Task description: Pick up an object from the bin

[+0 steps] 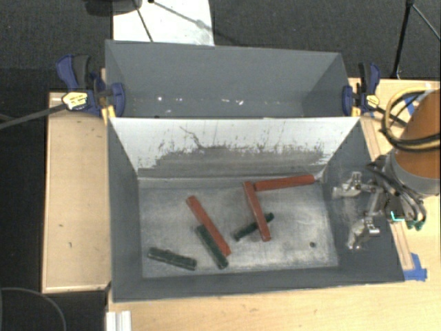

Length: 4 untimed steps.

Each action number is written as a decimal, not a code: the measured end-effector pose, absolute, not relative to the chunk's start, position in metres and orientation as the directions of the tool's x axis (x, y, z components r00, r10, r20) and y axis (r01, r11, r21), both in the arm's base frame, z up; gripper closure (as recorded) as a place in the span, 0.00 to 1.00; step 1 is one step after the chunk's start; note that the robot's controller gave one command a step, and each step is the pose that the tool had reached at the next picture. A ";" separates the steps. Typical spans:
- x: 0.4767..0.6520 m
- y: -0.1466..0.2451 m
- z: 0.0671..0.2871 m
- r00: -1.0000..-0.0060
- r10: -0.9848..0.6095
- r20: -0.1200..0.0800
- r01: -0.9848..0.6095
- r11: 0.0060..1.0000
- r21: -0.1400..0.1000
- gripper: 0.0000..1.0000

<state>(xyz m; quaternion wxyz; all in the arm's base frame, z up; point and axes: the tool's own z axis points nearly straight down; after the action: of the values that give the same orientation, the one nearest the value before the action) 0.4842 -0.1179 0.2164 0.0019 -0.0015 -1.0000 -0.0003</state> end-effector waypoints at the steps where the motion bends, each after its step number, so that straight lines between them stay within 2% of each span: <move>1: 0.486 -0.117 0.219 -1.000 -0.002 -0.003 -0.002 1.000 -0.001 0.00; 2: 0.502 -0.056 0.138 -0.995 -0.103 -0.007 -0.103 0.995 -0.001 0.00; 3: 0.544 -0.023 0.151 -1.000 0.024 0.002 0.024 1.000 0.001 0.00; 4: 0.531 0.021 0.127 -0.953 -0.302 -0.003 -0.302 0.953 0.000 0.00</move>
Offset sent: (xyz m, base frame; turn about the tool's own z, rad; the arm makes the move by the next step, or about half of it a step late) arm 0.0285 0.1121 -0.1464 -0.1902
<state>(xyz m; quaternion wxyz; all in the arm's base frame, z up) 0.5310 0.0208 0.1273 -0.0017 0.1529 -0.9882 -0.0001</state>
